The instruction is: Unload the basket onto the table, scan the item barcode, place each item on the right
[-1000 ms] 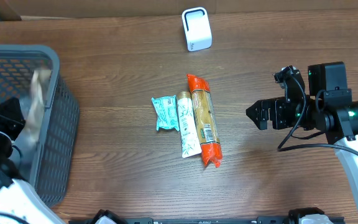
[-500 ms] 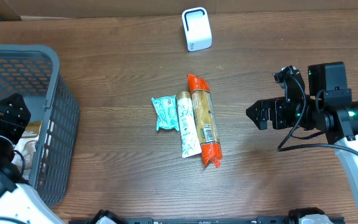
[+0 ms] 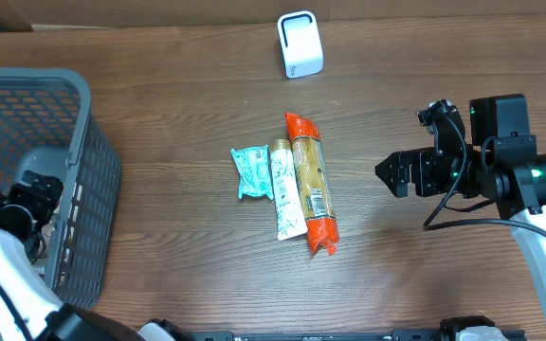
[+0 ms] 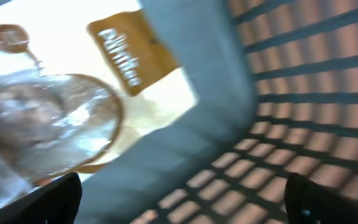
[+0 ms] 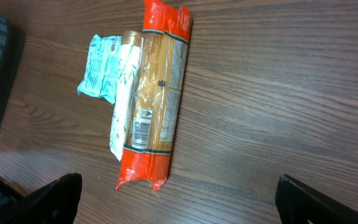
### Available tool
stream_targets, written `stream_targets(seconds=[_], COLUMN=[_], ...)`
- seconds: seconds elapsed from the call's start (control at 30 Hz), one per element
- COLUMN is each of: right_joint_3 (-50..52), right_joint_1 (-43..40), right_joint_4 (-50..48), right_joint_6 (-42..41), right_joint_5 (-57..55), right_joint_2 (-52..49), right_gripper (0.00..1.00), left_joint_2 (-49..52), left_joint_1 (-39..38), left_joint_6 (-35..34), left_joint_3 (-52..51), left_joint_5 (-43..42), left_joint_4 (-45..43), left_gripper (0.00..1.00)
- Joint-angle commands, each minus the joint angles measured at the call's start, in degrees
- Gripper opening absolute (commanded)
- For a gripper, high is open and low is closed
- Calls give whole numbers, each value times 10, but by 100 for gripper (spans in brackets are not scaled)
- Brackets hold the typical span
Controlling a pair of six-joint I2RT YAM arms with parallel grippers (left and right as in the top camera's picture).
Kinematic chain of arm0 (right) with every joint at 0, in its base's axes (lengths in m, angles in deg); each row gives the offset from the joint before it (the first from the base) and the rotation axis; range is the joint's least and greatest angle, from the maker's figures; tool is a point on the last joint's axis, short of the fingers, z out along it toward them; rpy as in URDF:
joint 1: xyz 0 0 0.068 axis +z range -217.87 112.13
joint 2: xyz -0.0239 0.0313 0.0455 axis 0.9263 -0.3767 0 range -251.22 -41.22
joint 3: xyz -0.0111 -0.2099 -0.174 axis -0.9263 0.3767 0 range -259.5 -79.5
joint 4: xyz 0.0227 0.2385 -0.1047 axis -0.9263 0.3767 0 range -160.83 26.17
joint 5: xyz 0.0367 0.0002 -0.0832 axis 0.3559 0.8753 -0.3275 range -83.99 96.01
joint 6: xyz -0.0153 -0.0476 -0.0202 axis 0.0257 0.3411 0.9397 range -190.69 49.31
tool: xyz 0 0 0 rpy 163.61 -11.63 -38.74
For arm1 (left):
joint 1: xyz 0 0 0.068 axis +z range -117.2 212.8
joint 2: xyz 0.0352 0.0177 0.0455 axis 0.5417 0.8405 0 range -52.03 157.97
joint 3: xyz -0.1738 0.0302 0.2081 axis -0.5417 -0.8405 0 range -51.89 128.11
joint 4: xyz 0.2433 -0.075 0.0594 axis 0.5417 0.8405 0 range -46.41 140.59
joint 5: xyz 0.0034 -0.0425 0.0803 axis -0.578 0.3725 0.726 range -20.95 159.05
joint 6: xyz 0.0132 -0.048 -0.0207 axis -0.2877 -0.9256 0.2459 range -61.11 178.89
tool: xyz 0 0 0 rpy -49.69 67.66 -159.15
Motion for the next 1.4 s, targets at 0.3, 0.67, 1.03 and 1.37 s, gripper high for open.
stream_targets(seconds=[0.3, 0.67, 1.03, 1.37], right_joint_3=[-14, -14, -14, -14], right_joint_1=[-1, -1, -1, -1], right_joint_4=[-8, -10, -10, -9], right_joint_6=[-1, -1, -1, -1], right_joint_5=[1, 9, 9, 9], right_joint_2=[0, 0, 0, 0], right_gripper=[100, 100, 100, 100], left_joint_2=[73, 143, 165, 223], left_joint_1=[-73, -82, -84, -84], left_joint_6=[61, 177, 259, 277], left_joint_3=[8, 8, 8, 8], left_joint_5=[295, 292, 281, 273], left_joint_4=[-4, -56, -101, -97], left_gripper=[100, 100, 100, 100])
